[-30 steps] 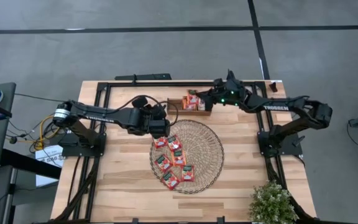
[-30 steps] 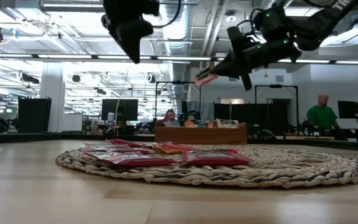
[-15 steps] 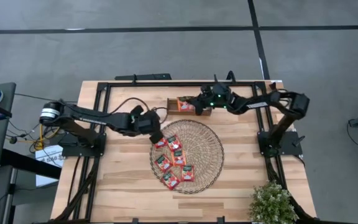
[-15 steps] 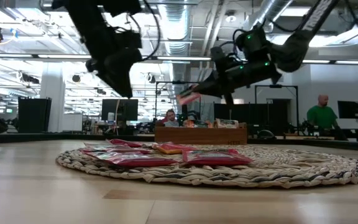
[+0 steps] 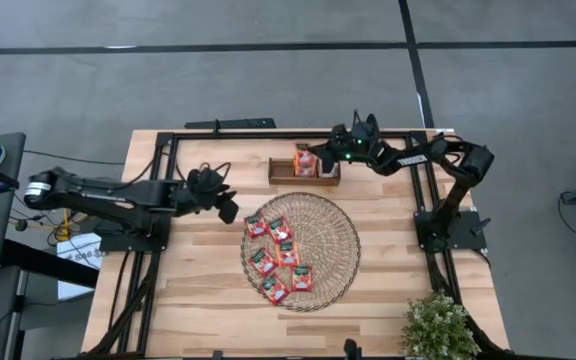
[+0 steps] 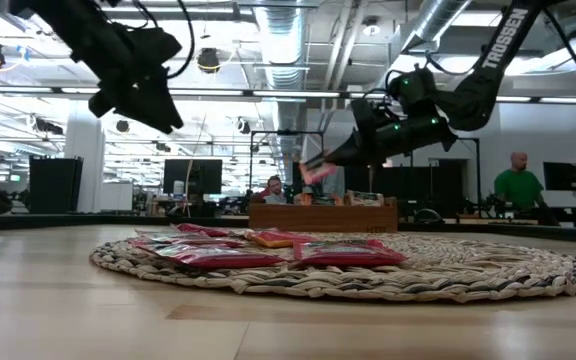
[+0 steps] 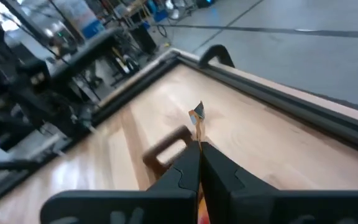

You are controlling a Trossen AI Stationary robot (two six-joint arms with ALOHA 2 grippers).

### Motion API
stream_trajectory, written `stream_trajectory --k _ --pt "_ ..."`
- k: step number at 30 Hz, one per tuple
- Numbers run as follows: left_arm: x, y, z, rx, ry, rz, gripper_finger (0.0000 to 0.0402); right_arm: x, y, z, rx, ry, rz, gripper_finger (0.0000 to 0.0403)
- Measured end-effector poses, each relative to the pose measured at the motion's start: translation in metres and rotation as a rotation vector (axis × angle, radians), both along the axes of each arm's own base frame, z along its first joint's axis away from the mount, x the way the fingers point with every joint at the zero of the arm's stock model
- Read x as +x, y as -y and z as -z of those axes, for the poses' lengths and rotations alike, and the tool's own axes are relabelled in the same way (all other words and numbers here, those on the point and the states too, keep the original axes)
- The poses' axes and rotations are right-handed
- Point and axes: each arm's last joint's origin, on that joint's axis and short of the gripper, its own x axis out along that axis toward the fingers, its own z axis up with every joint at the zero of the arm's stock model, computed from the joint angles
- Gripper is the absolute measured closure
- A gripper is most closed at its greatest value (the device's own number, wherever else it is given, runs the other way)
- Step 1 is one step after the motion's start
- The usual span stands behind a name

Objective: Pick & Place Tea
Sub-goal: Put the left orange tea bag into the middle slot of the wooden organizer

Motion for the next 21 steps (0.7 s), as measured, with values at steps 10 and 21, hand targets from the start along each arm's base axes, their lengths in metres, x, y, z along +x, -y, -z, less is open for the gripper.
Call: stream_trajectory --k 10,21 --pt "-0.0062 -0.0001 0.0019 0.000 0.013 -0.008 0.0271 0.0059 -0.0105 0.0069 -0.143 -0.121 0.027 0.0403" --pt "-0.0065 0.0001 0.0026 -0.015 0.010 -0.008 0.0271 0.0033 -0.0094 0.0098 -0.173 -0.151 -0.037 0.0403"
